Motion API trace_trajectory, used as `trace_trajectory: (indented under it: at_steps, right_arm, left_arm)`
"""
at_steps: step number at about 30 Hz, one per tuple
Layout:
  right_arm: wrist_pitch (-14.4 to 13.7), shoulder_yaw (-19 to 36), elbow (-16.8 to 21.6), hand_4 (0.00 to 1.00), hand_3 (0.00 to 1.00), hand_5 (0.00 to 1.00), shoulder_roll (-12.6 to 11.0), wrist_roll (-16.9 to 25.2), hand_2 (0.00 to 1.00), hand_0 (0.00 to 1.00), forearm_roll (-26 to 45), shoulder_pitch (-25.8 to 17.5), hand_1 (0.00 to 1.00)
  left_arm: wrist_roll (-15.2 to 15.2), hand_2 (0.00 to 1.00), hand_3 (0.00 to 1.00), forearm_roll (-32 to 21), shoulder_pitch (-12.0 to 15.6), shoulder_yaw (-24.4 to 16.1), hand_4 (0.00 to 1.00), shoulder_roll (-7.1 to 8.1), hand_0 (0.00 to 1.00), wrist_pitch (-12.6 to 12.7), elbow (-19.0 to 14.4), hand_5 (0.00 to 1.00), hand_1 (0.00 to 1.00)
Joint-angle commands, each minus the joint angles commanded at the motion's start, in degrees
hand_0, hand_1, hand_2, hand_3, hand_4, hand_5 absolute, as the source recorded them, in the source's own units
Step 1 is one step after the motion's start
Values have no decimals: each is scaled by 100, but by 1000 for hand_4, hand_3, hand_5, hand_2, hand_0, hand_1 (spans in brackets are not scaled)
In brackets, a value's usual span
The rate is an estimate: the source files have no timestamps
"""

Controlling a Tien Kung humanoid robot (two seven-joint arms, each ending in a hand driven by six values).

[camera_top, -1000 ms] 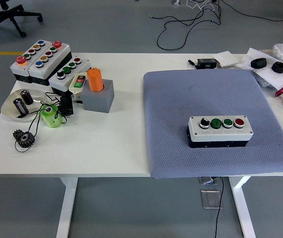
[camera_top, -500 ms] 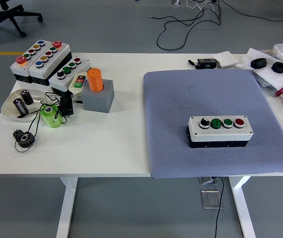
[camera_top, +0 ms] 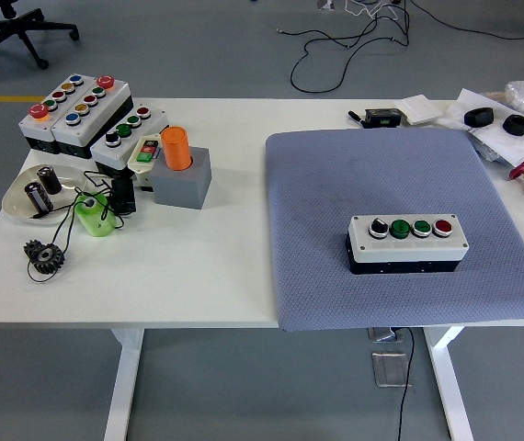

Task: Pick up the button,place it on the desk,press the button,press the button

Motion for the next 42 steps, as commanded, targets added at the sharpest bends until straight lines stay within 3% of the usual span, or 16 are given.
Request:
trace_trajectory:
  at_steps: [4,5,10,11,24,32,42]
  right_arm:
    - [34,-4,-55,635,795,432,-7,-140,827,849,-219,-15,796]
    - [31,-4,-64,712,830,506,-4,-152,847,866,-248,-13,807]
    - [29,-6,-128,712,830,506,12,-203,847,866,-432,19,807]
    - [26,-8,-136,795,854,557,11,-209,868,877,-471,21,819]
    - [56,-13,-142,827,894,561,-19,-312,926,948,-822,52,868]
    - [266,44,-61,836,919,563,-27,-475,940,971,-1323,88,893]
    - [231,33,-131,850,908,573,-28,-384,932,956,-750,117,883]
  left_arm:
    - [-6,651,580,8,2,-22,285,-3,649,3,-1,998,667]
    - [-6,650,578,10,0,-26,287,-3,649,3,-1,998,666]
    - [-6,650,578,30,-9,-47,287,2,649,3,-3,998,666]
    - [-6,649,579,32,-10,-56,288,1,648,4,-3,998,666]
    - [-10,646,576,59,-15,-154,294,-6,647,8,2,998,662]
    - [-18,645,577,119,-53,-292,295,-7,647,16,8,998,662]
    - [-27,640,577,139,-107,-382,299,-22,647,30,12,998,663]
